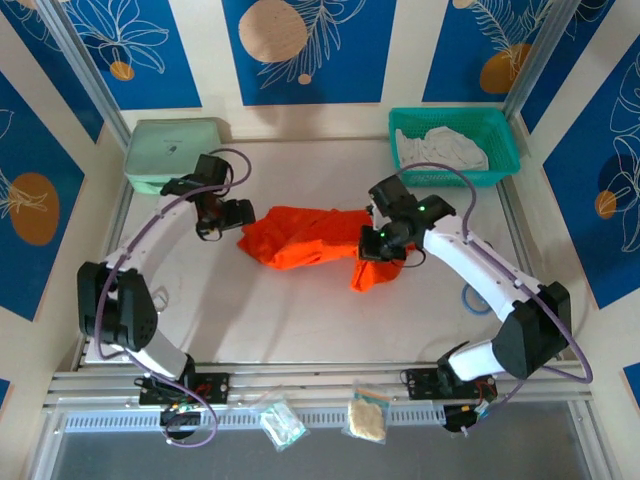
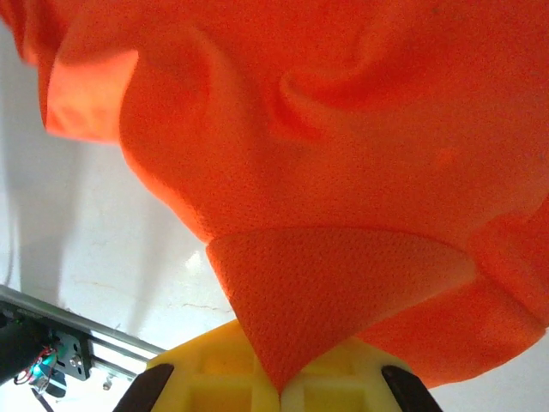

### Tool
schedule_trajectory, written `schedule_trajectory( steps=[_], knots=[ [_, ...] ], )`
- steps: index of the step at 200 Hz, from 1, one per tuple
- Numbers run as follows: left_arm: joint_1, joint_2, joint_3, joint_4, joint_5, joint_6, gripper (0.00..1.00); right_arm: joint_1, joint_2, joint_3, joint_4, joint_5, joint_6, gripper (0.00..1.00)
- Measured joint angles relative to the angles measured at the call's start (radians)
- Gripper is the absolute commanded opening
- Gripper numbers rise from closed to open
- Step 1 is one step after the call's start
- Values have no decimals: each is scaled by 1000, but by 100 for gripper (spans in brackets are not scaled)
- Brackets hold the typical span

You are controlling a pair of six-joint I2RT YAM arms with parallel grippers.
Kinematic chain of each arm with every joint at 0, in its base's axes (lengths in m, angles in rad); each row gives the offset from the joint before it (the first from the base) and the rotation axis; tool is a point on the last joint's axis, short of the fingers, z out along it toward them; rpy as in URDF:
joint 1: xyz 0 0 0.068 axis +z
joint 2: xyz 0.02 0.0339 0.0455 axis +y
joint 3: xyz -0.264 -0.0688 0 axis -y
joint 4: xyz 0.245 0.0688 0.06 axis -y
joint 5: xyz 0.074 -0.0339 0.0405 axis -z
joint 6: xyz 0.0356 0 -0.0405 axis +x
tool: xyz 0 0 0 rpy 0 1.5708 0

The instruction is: Fold and stack the t-shirts

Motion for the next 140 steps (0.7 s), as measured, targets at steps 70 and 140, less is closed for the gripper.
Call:
schedule_trajectory(
  steps=[70, 140],
  knots=[
    [0, 103, -161, 70, 6, -78, 48, -60, 32, -7, 2, -93, -50, 0],
    [0, 118, -264, 209, 59, -138, 47, -65, 35, -27, 22, -112, -51, 0]
  ],
)
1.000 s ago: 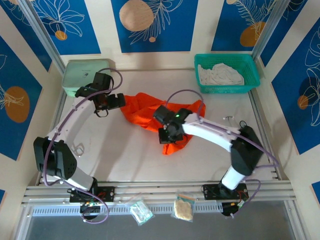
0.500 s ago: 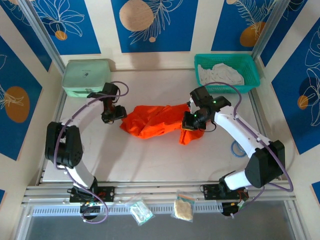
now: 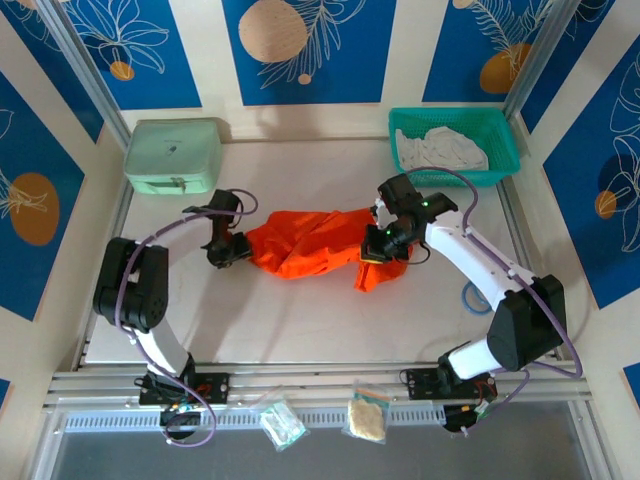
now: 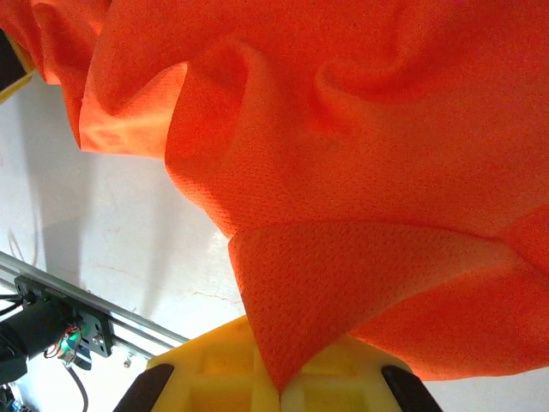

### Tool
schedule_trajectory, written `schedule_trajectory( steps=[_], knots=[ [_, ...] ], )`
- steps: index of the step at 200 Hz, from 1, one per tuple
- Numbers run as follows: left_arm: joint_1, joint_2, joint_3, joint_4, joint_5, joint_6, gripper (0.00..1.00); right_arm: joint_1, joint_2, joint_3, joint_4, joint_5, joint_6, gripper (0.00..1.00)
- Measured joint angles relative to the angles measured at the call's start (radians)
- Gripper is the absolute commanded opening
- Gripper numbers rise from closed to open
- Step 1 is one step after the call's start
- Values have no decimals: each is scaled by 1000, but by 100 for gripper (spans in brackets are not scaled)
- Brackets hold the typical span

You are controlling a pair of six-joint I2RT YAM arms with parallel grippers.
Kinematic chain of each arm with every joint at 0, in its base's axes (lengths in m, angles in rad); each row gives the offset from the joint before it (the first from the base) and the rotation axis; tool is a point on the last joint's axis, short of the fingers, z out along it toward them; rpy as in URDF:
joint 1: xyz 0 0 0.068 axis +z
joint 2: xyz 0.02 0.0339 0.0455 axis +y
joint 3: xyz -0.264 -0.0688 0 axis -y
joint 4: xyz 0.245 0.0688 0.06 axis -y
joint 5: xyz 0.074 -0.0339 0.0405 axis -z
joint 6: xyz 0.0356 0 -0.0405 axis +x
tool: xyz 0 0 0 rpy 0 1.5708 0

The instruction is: Fold and stack the t-shirts

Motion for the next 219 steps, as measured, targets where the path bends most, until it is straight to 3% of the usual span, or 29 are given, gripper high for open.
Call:
schedule_trajectory(
  steps=[39, 82, 105, 164, 219],
  knots=[
    [0, 45, 5, 49, -1, -14, 45, 0, 0, -5, 5, -13, 0, 0],
    [8, 84, 47, -6, -20, -26, 20, -1, 0, -22, 7, -13, 0, 0],
    [13, 105, 83, -56, -27, -34, 0, -2, -1, -25, 7, -13, 1, 0],
    [10, 87, 151, -30, -23, -4, 0, -16, -64, -42, 16, -14, 1, 0],
    [4, -263, 242, -199, -23, 53, 0, -27, -95, -111, 47, -40, -1, 0]
  ],
)
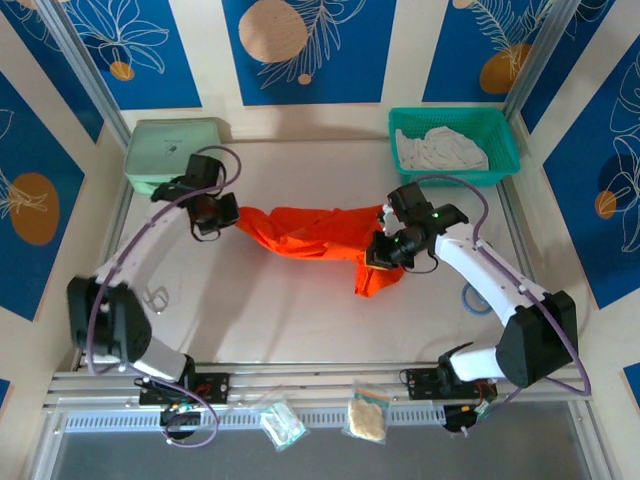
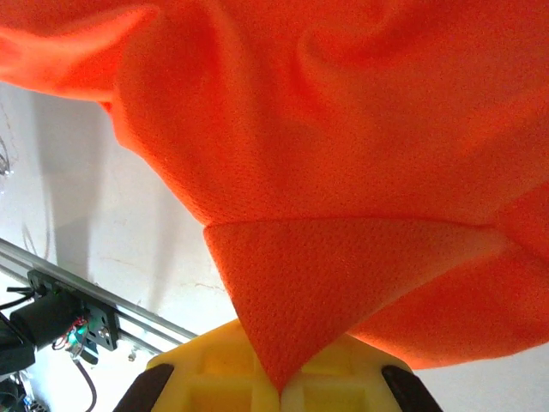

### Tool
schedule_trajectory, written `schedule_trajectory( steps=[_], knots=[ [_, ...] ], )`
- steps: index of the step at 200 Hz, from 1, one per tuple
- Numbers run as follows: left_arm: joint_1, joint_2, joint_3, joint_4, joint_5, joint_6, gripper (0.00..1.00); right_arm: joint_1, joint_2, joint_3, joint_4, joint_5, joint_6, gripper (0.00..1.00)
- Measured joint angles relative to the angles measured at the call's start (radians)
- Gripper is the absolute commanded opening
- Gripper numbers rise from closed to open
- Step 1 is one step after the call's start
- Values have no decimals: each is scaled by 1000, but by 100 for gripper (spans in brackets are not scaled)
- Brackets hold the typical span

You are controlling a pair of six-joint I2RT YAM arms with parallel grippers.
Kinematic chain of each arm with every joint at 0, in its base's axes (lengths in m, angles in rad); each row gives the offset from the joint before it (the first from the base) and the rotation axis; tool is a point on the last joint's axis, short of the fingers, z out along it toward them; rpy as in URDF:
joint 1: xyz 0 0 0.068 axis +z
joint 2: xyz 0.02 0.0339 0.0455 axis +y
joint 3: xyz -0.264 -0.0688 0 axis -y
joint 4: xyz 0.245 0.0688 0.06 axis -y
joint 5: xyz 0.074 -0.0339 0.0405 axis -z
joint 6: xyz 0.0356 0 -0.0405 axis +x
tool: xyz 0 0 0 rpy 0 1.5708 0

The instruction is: Fold and stack the t-shirts

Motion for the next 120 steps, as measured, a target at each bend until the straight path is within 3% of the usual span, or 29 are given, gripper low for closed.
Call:
schedule_trajectory(
  steps=[42, 81, 101, 120],
  knots=[
    [-4, -233, -39, -174, 3, 19, 0, 0, 0, -31, 6, -4, -18, 0],
    [-5, -283, -151, -257, 11, 18, 9, 2, 6, -31, 11, -2, -39, 0],
    [-5, -283, -200, -285, 20, 20, 23, 11, 25, -31, 11, 5, -48, 0],
    [-6, -305, -235, -307, 24, 18, 55, 26, 42, -31, 6, 18, -57, 0]
  ],
)
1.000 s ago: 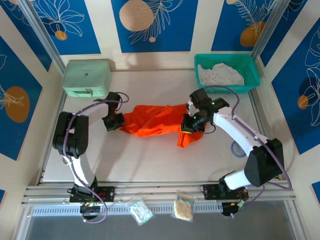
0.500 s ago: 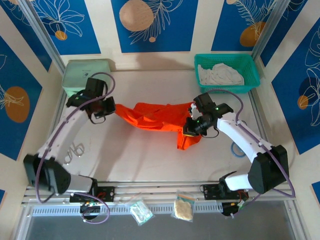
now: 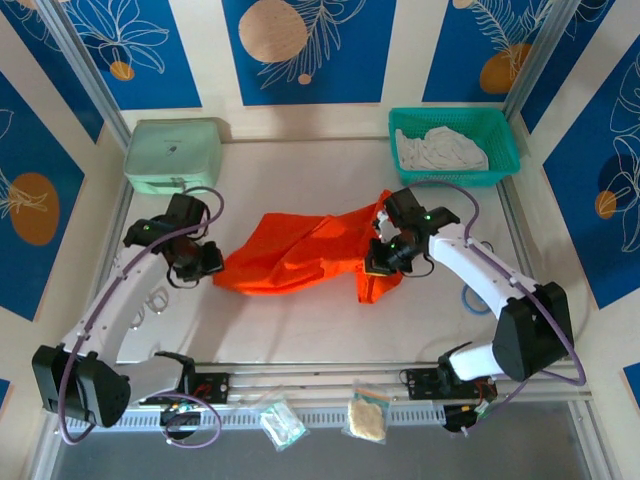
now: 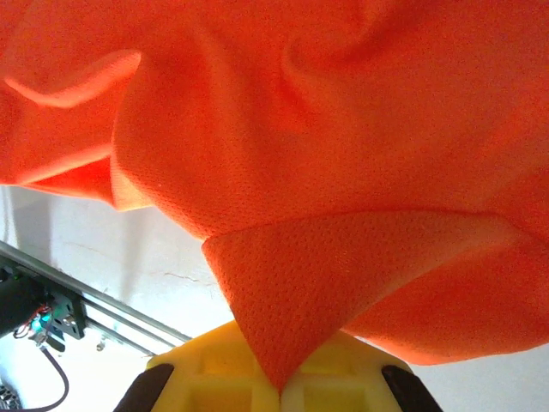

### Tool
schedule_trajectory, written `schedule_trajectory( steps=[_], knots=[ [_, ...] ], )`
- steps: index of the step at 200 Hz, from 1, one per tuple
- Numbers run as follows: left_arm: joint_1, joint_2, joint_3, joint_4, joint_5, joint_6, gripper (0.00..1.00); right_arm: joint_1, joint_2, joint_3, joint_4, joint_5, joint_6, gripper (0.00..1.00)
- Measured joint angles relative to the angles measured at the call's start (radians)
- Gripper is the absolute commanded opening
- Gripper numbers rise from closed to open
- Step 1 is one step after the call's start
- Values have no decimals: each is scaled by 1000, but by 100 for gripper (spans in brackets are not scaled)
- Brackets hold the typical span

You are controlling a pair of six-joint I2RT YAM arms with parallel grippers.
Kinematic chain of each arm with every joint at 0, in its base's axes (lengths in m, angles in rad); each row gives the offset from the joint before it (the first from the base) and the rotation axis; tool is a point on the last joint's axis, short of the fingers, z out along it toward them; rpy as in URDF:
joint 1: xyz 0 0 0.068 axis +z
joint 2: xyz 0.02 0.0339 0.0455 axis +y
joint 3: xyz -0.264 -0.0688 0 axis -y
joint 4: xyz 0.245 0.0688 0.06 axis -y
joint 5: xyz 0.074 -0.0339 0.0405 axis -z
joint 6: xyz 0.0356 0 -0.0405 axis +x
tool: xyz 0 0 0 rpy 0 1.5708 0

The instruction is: Fold and stack the t-shirts

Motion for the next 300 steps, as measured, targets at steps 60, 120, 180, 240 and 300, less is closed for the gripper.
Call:
schedule_trajectory(
  steps=[60, 120, 180, 240, 300],
  knots=[
    [-4, -145, -21, -81, -3, -11, 83, 77, 23, -21, -33, 20, -13, 0],
    [-8, 180, 60, 84, 16, 3, 97, 142, 62, -78, -61, 56, 3, 64],
    [-48, 665, 517, 251, 22, 64, 91, 5, 34, -60, -58, 75, 27, 68],
    [-78, 1122, 879, 279, 23, 80, 86, -249, 81, 111, -13, 143, -13, 61],
    [-150, 1229, 983, 253, 4, 98, 78, -354, 408, 292, 129, 171, -70, 59]
  ],
)
